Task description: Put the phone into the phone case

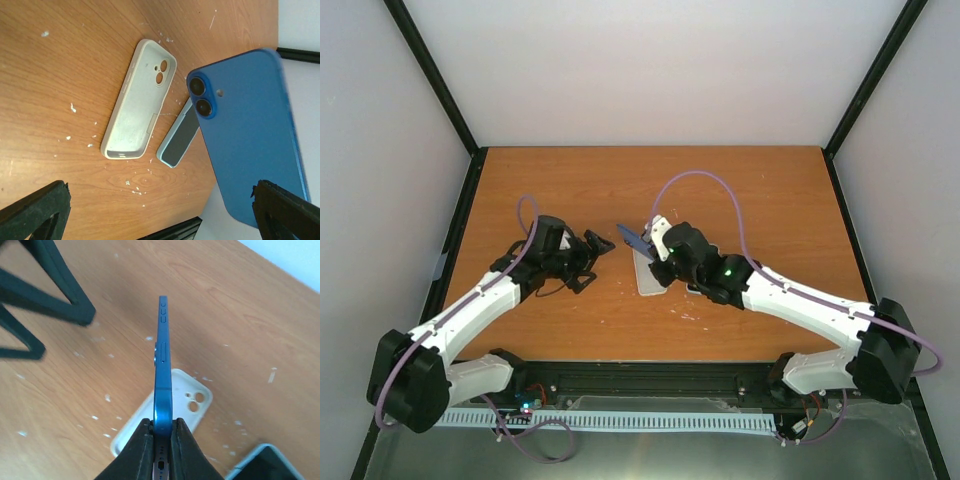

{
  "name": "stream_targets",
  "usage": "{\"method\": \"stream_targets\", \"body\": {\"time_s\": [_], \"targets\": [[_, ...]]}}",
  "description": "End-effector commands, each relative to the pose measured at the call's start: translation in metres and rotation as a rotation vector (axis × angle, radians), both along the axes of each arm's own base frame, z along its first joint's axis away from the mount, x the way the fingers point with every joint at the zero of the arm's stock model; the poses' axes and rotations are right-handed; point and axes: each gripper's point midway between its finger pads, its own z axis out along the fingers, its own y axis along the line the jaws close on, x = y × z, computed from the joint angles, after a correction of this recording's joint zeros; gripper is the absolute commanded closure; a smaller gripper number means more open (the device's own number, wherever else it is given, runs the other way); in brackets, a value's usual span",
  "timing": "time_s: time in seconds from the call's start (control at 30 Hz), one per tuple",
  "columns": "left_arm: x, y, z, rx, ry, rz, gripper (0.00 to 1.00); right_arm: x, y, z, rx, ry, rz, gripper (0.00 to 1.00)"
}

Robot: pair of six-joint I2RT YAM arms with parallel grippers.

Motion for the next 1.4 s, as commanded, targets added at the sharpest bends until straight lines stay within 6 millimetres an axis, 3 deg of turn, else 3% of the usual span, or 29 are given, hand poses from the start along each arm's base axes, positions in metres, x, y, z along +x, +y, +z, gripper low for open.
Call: {"method": "stream_targets", "body": {"time_s": [0.0,0.37,0.67,1.07,1.37], "targets": [[0.007,-0.003,0.008,-0.023,-0.170,-0.143,0.01,0.005,-0.008,-0.009,-0.316,-0.172,0.097,0.97],[0.010,0.020,0.013,0.039,-0.270,-0.118,0.01,0.003,-0.004,-0.047,-0.673,-0.335,0.142,0.97],[0.006,0.016,-0.006,0.015,-0.225,-0.138,0.01,0.002,-0.008,-0.067,-0.807,-0.354,0.124,0.97],[0.007,0.010,-0.025,-0.008,-0.194,-0.162,0.03,-0.010,0.006,-0.106,-0.943,-0.313,0.178,0.97],[0.004,0.009,-0.057,0.015,-0.128,-0.180,0.07,-0.028,0.016,-0.132,-0.890,-0.191,0.236,0.71]]}}
